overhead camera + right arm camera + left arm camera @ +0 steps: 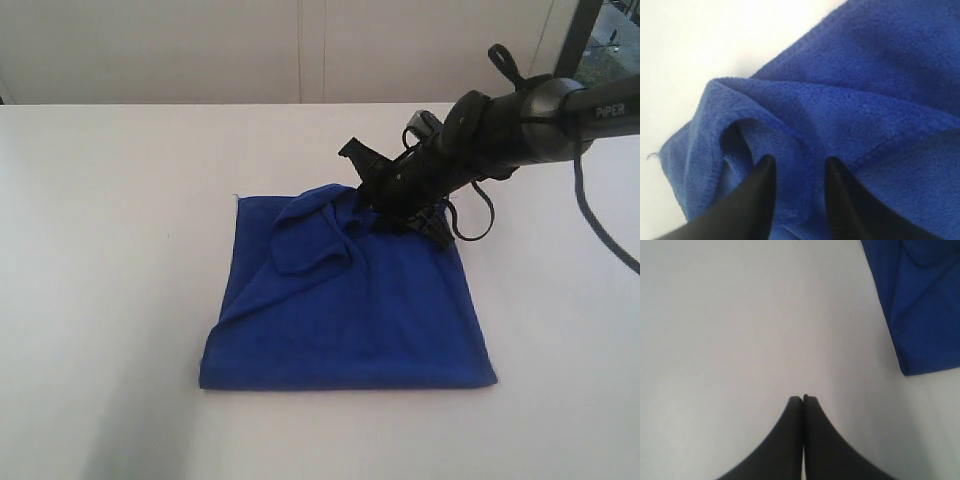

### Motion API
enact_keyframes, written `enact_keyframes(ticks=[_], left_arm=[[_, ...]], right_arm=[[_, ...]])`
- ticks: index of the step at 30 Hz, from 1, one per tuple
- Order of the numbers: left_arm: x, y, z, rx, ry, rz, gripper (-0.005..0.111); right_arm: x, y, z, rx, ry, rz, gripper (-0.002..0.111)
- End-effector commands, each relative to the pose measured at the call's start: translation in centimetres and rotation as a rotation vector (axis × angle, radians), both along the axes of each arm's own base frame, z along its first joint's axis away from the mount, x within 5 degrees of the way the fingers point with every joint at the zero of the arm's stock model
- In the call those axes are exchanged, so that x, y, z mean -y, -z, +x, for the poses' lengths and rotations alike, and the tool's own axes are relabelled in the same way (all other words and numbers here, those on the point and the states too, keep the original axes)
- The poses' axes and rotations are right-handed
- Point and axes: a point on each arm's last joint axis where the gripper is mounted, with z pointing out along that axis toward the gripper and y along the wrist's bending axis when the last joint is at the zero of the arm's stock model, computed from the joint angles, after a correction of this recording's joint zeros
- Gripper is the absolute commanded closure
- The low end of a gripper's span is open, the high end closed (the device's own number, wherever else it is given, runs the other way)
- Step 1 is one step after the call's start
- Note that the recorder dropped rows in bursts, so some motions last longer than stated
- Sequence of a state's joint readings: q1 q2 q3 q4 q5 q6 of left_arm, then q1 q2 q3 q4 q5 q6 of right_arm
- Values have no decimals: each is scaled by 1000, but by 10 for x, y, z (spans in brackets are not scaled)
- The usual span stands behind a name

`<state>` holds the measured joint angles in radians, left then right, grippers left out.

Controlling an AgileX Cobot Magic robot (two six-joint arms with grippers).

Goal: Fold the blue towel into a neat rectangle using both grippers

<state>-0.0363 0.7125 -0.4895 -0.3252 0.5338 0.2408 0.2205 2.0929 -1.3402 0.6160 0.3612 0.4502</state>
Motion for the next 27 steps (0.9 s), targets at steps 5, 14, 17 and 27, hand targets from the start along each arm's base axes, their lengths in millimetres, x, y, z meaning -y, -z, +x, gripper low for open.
enact_keyframes(ticks=[5,14,17,27], left_arm=[[1,1,-1,-7,-7,-19,107],[1,1,-1,-7,-10,-34,107],[1,1,-1,-7,-10,-34,107],[2,2,-2,-25,1,-33,107]], right_arm=[[-2,3,1,3,33,25,76],[-7,2,2,27,46,34,96],[-7,2,2,27,46,34,108],[-5,-18,2,183,-204,-144,108]])
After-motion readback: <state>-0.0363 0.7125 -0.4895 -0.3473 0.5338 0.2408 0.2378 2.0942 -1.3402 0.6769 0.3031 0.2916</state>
